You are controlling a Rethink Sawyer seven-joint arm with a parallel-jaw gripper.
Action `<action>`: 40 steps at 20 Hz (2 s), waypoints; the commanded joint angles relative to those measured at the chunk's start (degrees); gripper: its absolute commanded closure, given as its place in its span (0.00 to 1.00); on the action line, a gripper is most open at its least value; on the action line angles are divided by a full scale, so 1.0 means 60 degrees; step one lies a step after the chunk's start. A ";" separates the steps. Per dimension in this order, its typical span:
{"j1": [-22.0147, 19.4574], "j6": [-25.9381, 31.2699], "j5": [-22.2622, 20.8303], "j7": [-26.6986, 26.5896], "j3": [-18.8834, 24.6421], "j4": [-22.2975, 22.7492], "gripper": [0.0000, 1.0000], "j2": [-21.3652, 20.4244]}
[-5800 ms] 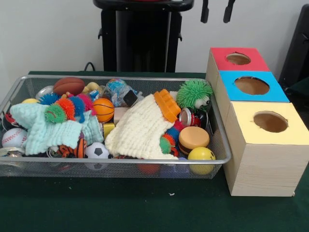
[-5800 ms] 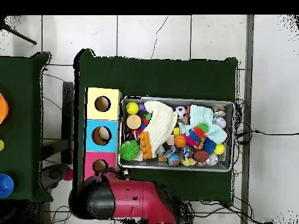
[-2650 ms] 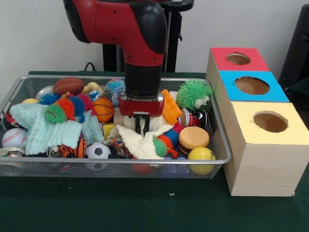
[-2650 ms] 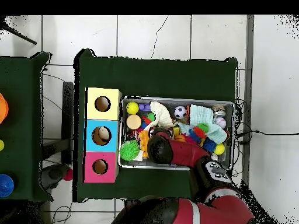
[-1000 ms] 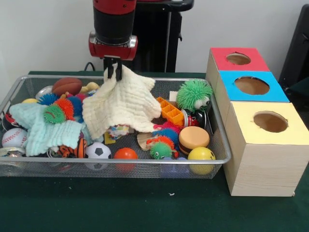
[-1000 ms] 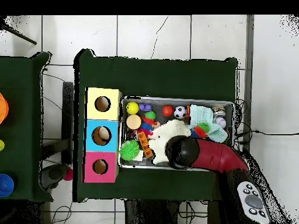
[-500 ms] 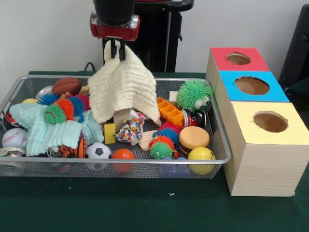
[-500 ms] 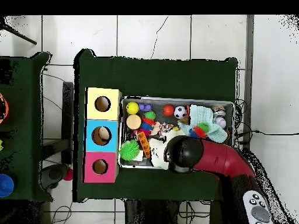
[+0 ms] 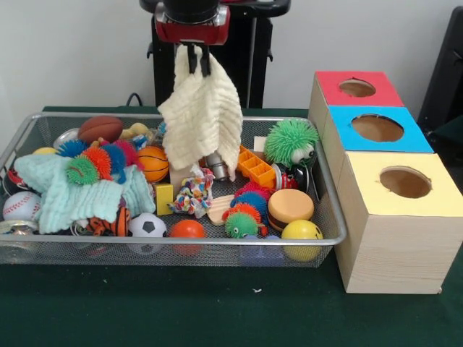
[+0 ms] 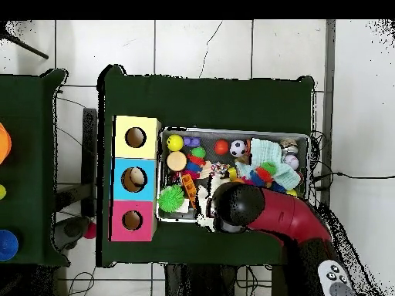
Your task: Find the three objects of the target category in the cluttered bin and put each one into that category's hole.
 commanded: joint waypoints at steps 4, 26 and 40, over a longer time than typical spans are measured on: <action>-0.0132 0.0463 0.1480 0.0610 0.1158 0.1236 1.00 -0.0372; -0.0669 -0.2713 0.2611 0.0334 0.2277 0.1824 1.00 0.0524; -0.1067 -0.3112 0.2277 0.0362 0.2806 0.1816 0.00 0.0528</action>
